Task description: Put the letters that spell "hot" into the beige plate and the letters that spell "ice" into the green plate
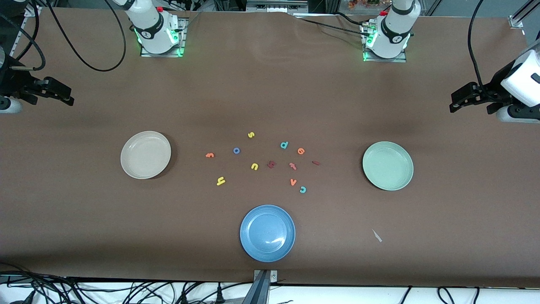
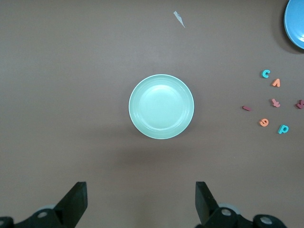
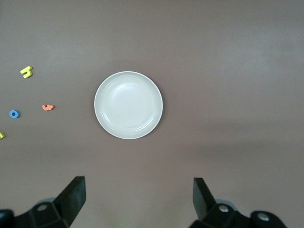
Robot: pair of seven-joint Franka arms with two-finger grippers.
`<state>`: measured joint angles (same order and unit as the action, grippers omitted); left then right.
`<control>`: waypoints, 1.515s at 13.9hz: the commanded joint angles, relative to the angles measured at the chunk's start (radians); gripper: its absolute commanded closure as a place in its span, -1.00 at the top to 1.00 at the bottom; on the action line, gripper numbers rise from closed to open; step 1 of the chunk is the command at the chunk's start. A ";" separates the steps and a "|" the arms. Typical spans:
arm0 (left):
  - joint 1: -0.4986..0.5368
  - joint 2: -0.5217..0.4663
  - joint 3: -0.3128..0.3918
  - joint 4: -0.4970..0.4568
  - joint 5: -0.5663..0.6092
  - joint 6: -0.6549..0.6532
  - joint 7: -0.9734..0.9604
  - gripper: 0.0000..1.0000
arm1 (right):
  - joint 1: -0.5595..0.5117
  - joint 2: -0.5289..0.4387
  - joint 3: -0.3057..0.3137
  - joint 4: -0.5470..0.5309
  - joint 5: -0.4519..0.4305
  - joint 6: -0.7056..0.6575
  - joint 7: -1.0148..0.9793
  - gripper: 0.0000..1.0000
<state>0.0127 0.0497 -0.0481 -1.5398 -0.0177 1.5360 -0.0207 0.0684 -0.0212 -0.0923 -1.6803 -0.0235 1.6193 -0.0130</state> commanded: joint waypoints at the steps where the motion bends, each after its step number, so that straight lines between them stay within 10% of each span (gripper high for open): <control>1: -0.003 0.002 0.002 0.014 -0.028 -0.017 -0.010 1.00 | 0.002 0.050 0.002 0.027 -0.003 -0.025 -0.005 1.00; 6: -0.003 0.002 0.002 0.014 -0.028 -0.017 -0.012 1.00 | 0.027 0.106 0.019 0.024 0.066 -0.035 0.025 1.00; 17: -0.148 0.128 -0.022 0.012 -0.031 -0.008 -0.153 1.00 | 0.387 0.368 0.025 0.002 0.160 0.348 1.273 1.00; 21: -0.233 0.223 -0.026 0.014 -0.033 0.060 -0.157 1.00 | 0.403 0.435 0.023 -0.001 0.194 0.367 1.321 1.00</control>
<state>-0.1897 0.2308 -0.0805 -1.5448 -0.0189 1.5533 -0.1709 0.4697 0.3881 -0.0598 -1.6913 0.1516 1.9904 1.2878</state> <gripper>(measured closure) 0.000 0.000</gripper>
